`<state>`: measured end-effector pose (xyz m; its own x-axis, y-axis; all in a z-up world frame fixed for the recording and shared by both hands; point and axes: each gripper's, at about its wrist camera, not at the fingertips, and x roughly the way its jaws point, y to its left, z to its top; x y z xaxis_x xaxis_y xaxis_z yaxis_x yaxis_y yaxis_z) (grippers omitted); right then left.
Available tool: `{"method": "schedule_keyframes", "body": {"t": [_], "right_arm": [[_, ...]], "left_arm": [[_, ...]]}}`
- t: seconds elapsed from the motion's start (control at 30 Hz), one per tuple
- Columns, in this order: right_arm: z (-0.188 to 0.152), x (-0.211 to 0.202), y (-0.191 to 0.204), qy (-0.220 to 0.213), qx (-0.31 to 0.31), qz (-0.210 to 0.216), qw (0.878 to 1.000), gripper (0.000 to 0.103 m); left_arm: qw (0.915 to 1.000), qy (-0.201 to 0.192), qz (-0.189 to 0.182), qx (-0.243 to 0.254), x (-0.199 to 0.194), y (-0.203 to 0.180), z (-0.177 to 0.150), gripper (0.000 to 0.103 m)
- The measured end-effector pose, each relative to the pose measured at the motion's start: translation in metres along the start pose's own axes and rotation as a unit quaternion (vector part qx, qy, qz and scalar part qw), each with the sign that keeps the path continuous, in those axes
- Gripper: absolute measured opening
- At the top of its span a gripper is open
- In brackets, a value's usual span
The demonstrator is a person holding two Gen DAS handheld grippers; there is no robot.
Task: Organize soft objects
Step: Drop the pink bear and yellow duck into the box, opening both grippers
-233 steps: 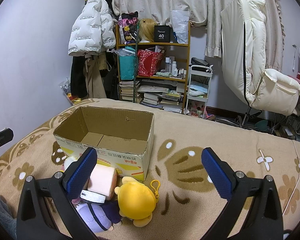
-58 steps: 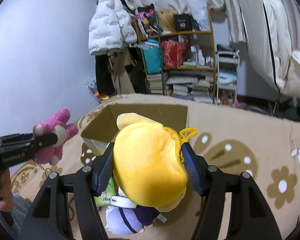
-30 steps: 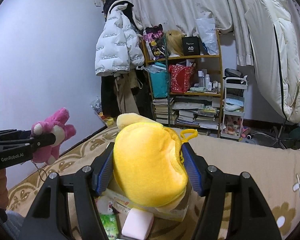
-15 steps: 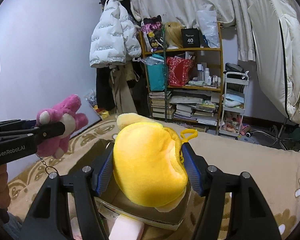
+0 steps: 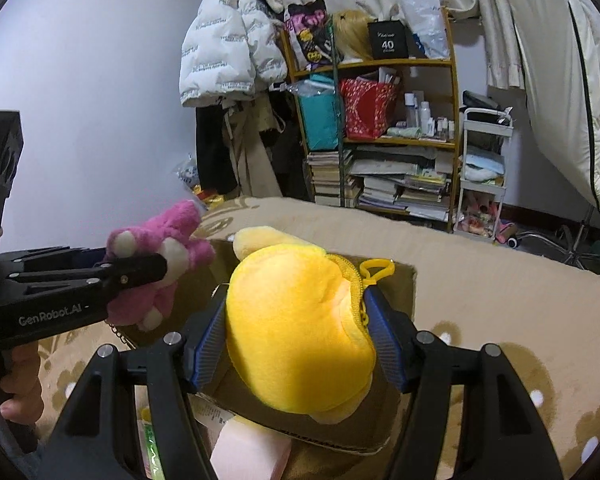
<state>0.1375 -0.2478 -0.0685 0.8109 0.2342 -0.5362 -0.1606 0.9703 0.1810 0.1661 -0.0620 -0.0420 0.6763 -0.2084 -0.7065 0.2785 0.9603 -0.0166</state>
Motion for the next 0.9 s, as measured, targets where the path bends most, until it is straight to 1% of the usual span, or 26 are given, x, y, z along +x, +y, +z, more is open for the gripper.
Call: {"method": "schedule_keyframes", "body": {"t": [0.27, 0.33, 0.47, 0.53, 0.6, 0.63, 0.67, 0.73, 0.8, 0.9], "right_arm": [[-0.007, 0.004, -0.006, 0.016, 0.011, 0.011, 1.000, 0.072], [-0.007, 0.004, -0.006, 0.018, 0.012, 0.011, 1.000, 0.075], [-0.008, 0.002, -0.005, 0.016, 0.014, 0.010, 1.000, 0.077], [-0.008, 0.000, -0.004, 0.015, 0.016, 0.010, 1.000, 0.081], [-0.008, -0.002, -0.003, 0.016, 0.017, 0.010, 1.000, 0.083], [-0.008, -0.004, -0.002, 0.016, 0.014, 0.011, 1.000, 0.084], [-0.007, -0.007, 0.000, 0.016, 0.011, 0.010, 1.000, 0.084], [-0.007, -0.014, 0.003, 0.008, 0.001, 0.008, 1.000, 0.092], [-0.006, -0.022, 0.007, -0.002, -0.004, 0.007, 1.000, 0.096], [-0.005, -0.030, 0.011, -0.007, -0.004, 0.010, 1.000, 0.101]], "left_arm": [[0.9998, 0.018, 0.000, 0.002, 0.008, 0.002, -0.005, 0.038], [0.9997, 0.021, 0.006, 0.006, 0.008, 0.002, -0.006, 0.038], [0.9994, 0.031, 0.015, 0.005, 0.007, 0.004, -0.010, 0.038], [0.9990, 0.037, 0.022, 0.005, 0.004, 0.005, -0.013, 0.039], [0.9989, 0.040, 0.026, 0.005, 0.000, 0.006, -0.015, 0.044], [0.9988, 0.041, 0.029, 0.001, -0.003, 0.008, -0.016, 0.056], [0.9989, 0.034, 0.031, -0.003, -0.009, 0.009, -0.018, 0.060], [0.9990, 0.028, 0.035, -0.004, -0.018, 0.010, -0.019, 0.060], [0.9990, 0.027, 0.035, -0.006, -0.024, 0.012, -0.019, 0.061], [0.9990, 0.025, 0.036, -0.012, -0.034, 0.013, -0.021, 0.067]]}}
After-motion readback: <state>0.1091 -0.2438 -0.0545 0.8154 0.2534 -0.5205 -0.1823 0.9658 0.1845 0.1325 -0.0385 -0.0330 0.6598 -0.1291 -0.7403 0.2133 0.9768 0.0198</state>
